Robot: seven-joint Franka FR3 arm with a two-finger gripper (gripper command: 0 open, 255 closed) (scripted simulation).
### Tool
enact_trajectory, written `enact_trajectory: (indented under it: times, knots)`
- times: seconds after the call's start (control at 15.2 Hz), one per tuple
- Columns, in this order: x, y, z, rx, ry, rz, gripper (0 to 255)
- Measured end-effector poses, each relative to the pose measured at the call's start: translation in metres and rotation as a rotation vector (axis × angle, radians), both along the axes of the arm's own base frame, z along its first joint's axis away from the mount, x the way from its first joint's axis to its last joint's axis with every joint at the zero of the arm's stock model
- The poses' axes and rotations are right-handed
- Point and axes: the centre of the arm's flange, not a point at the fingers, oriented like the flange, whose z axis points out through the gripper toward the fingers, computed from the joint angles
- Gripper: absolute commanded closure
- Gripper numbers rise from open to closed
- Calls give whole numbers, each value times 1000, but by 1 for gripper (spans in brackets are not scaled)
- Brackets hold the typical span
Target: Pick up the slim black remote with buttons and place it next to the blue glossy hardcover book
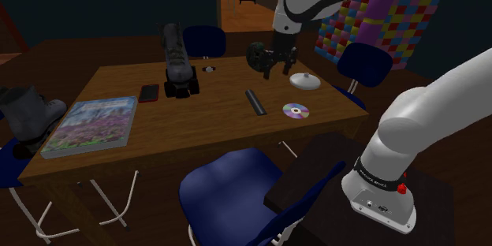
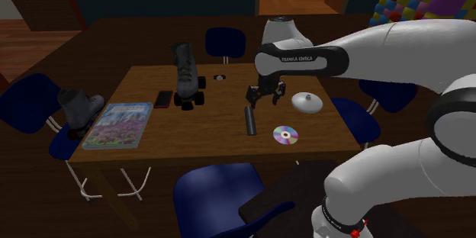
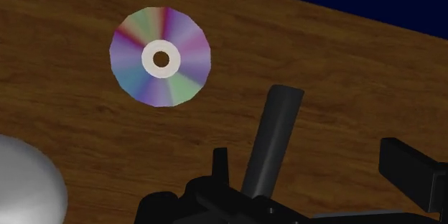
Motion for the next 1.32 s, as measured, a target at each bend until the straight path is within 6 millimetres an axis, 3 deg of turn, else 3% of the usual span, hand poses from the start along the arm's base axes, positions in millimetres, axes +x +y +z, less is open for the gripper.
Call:
enact_trajectory:
  times: [0.59, 1.12, 1.32]
  knots:
    - [65, -7, -98, 39, 30, -314, 0]
    - [74, -4, -147, 44, 34, -359, 0]
    - [74, -5, -153, 44, 34, -359, 0]
